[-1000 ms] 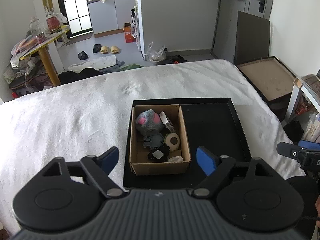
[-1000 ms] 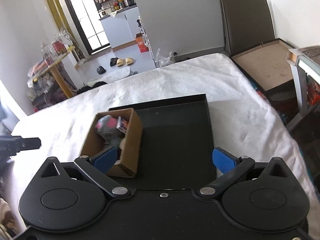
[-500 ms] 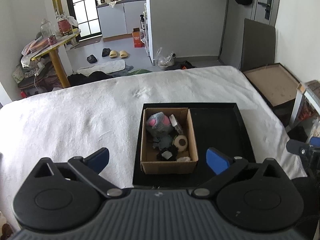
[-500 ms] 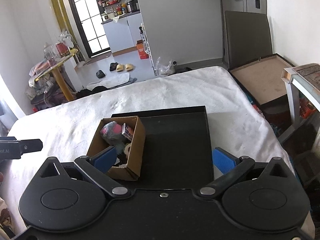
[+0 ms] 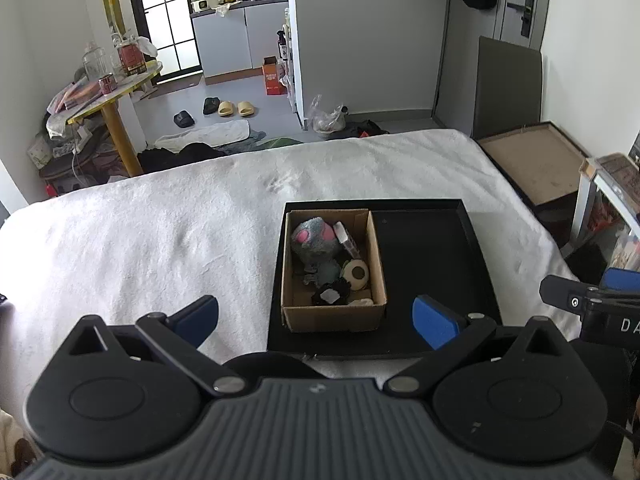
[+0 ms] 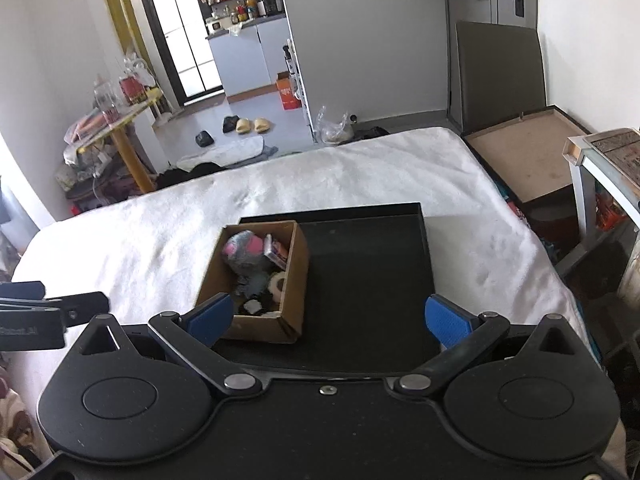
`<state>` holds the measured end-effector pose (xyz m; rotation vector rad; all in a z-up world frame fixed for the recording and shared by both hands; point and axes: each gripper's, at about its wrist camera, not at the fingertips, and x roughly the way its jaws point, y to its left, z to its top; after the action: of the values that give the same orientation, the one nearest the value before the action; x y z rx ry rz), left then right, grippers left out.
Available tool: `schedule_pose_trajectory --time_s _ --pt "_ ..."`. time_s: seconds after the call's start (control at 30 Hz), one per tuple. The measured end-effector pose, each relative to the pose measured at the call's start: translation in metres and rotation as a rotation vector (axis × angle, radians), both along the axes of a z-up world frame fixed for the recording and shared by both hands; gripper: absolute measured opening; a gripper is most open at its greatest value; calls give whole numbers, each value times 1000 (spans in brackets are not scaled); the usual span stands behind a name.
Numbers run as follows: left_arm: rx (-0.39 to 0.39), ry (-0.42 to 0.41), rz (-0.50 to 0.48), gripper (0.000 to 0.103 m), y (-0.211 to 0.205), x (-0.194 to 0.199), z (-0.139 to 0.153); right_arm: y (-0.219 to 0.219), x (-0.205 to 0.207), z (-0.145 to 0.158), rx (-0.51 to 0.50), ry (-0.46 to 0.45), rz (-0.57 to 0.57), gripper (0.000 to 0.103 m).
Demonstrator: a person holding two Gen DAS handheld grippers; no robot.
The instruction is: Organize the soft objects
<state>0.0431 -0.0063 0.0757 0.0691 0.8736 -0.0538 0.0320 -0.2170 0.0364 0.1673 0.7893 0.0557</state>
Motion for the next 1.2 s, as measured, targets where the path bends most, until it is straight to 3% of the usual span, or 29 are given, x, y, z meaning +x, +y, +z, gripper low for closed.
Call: schedule_pose_trajectory --time_s 0.33,0.43,0.77,0.97,1.2 --pt "-16 22 6 103 3 -5 -4 6 -9 0 -46 15 -18 103" --pt "-11 25 17 103 4 -6 -5 4 -13 -1 -12 20 -23 103" --pt "-24 38 51 103 13 -6 -8 8 -14 1 -39 27 -3 103" --pt "-23 51 36 103 10 -4 -7 8 -15 6 13 42 33 103" --pt "-19 44 32 102 8 -4 -3 12 -12 12 -21 43 26 103"
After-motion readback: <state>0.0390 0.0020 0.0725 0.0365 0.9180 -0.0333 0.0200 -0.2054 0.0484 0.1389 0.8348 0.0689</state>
